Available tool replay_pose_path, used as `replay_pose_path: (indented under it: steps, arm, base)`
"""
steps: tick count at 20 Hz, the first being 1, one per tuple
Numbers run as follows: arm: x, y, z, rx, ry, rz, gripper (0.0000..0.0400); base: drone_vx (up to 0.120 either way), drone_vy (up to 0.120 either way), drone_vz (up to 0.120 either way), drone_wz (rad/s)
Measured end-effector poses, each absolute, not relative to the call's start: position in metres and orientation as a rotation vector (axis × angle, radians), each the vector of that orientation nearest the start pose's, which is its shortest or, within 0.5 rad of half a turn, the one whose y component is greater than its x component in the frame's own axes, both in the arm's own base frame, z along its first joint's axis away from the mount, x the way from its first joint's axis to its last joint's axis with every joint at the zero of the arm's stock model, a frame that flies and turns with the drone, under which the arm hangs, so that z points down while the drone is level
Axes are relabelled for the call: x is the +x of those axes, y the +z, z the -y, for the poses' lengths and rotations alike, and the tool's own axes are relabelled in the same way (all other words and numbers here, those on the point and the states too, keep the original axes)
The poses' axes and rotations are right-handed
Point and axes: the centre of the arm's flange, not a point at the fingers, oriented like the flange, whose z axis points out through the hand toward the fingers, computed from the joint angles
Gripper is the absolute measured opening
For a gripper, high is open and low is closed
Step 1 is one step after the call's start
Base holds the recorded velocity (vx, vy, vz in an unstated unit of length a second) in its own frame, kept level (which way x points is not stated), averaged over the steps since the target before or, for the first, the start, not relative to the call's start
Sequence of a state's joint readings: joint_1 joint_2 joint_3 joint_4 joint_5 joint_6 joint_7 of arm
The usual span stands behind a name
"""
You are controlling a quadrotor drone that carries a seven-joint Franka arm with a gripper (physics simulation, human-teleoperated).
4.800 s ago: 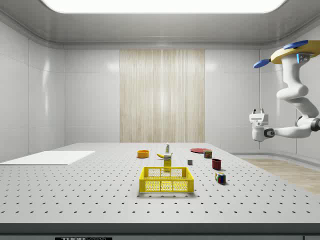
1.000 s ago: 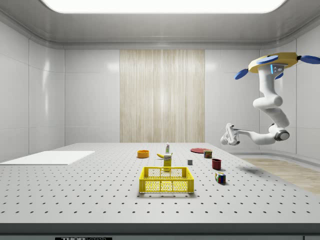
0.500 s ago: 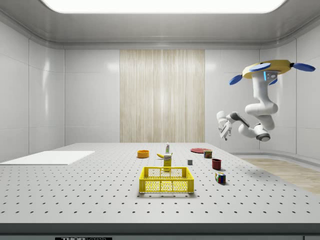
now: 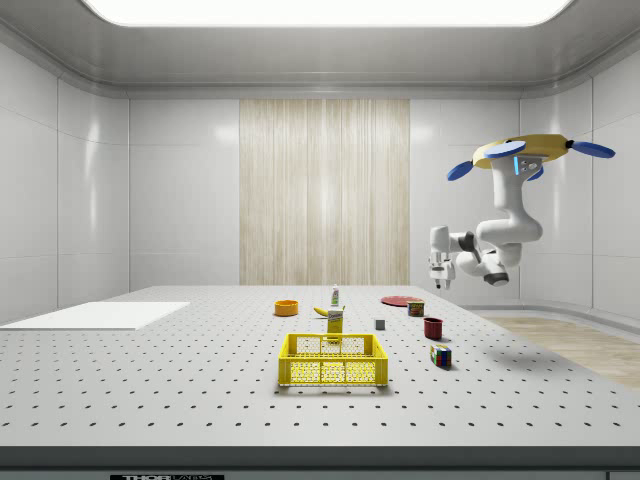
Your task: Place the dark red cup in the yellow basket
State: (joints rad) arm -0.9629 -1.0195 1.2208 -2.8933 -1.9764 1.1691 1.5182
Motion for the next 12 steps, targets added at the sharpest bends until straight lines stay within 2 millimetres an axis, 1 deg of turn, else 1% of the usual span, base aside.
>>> replay_pose_path:
  steps: [1, 2, 3, 12]
  arm:
    - [0.3068, 0.4913, -0.0063, 0.062, 0.785, 0.03, 0.04]
    - [0.3068, 0.4912, -0.0052, 0.052, 0.785, 0.026, 0.04]
    - [0.3068, 0.4911, -0.0043, 0.043, 0.785, 0.022, 0.04]
    - [0.3068, 0.4908, -0.0007, 0.009, 0.784, 0.006, 0.04]
  base:
    - [0.12, 0.0, 0.0, 0.0]
    - [0.0, 0.0, 0.0, 0.0]
    - [0.0, 0.0, -0.08, 0.0]
    - [0.0, 0.0, -0.12, 0.0]
